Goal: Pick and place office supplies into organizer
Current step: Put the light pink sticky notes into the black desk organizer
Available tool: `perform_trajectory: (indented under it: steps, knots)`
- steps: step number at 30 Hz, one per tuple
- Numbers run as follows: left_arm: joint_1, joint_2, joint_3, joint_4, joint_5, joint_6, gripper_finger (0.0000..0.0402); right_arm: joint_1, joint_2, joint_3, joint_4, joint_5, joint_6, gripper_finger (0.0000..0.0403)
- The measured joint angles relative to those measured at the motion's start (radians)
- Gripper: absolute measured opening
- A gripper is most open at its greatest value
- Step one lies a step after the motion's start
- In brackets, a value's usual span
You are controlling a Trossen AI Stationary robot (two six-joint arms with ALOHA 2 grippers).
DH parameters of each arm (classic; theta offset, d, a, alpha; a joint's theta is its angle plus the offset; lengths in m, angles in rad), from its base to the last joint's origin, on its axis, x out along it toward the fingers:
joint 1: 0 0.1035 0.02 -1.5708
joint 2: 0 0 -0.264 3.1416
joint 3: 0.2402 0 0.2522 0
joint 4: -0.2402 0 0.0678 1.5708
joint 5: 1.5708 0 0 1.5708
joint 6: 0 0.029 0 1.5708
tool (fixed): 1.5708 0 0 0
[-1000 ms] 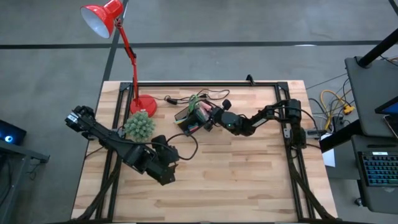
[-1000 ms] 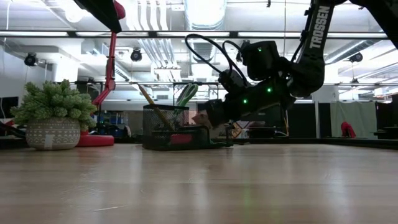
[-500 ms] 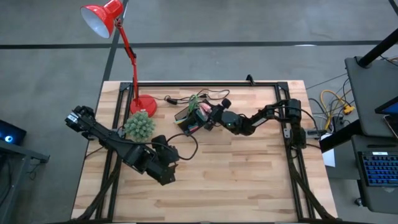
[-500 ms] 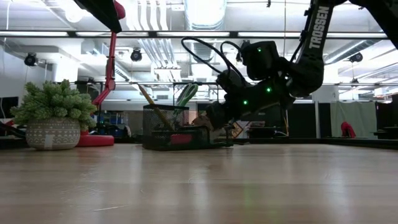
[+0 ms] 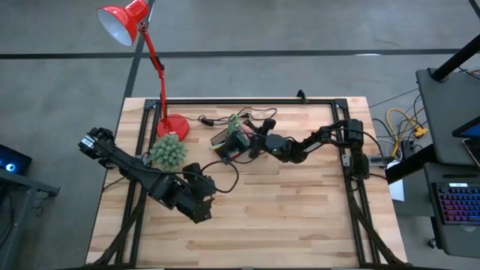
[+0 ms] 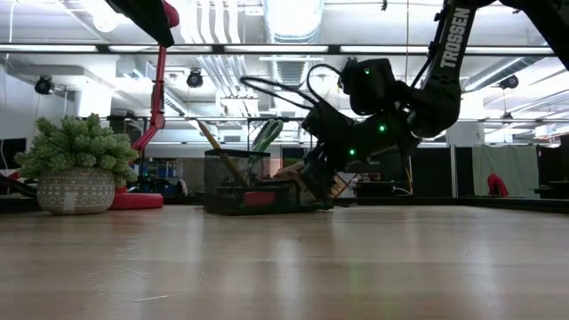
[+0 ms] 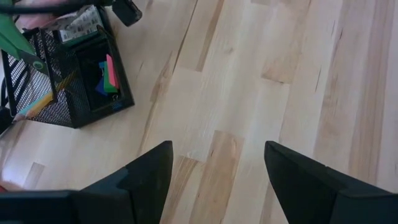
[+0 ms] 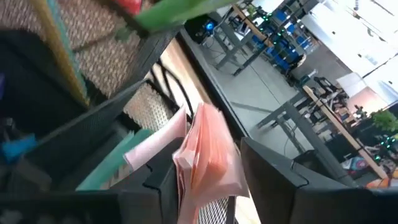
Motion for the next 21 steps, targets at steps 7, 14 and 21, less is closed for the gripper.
perform_trajectory:
  steps: [7, 14, 21]
  knots:
    - [0.000, 0.000, 0.000, 0.000, 0.000, 0.000, 0.0239, 0.004, 0.000, 0.000, -0.065, 0.000, -0.074, 0.0078]
    - [0.000, 0.000, 0.000, 0.001, 0.000, 0.000, 0.0239, 0.011, 0.000, 0.009, -0.065, 0.003, -0.147, 0.0015]
    - [0.000, 0.000, 0.000, 0.001, 0.000, 0.000, 0.0239, 0.021, 0.000, 0.036, -0.065, 0.027, -0.234, 0.0014]
